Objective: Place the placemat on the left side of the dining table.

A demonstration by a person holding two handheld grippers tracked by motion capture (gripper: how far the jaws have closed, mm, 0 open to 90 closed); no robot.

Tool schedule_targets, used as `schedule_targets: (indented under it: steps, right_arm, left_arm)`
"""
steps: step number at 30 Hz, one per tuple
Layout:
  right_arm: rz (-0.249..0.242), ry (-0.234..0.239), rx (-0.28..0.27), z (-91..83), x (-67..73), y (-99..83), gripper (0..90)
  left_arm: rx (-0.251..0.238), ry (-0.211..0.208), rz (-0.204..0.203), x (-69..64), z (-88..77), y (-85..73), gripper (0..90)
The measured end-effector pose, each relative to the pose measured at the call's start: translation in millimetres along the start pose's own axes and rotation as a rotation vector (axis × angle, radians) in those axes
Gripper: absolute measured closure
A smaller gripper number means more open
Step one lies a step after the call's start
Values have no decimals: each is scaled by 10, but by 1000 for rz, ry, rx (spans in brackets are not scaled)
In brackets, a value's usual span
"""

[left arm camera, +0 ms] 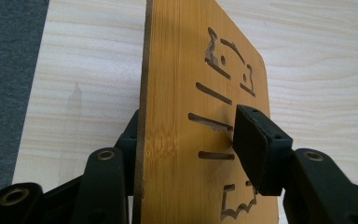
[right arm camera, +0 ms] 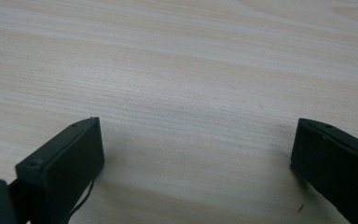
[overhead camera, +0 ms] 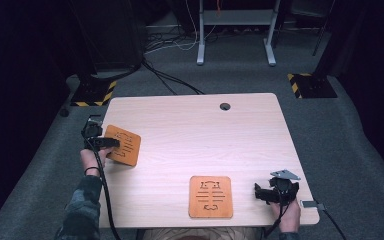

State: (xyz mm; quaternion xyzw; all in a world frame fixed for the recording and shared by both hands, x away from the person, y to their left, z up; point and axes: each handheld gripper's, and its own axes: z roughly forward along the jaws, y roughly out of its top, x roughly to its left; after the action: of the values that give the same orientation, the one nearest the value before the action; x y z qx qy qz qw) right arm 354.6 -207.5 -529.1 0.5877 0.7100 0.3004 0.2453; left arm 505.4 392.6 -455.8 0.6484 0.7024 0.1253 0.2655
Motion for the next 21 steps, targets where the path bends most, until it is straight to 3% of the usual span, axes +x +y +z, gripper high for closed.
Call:
schedule_targets:
  steps: [7,10,12,15,21]
  right_arm:
    - [0,0,0,0,0,0,16]
    - [0,0,0,0,0,0,16]
    - [-1,0,0,0,-1,0,16]
    - [0,0,0,0,0,0,16]
    - [0,-1,0,0,0,0,16]
  left_arm:
    - [6,4,16,24,31,-17,466]
    - [5,-7,10,54,43,-37,453]
    - [-7,-16,-16,60,61,-52,449]
    - [5,-18,1,88,65,-54,440]
    - [14,-29,-8,125,101,-66,412]
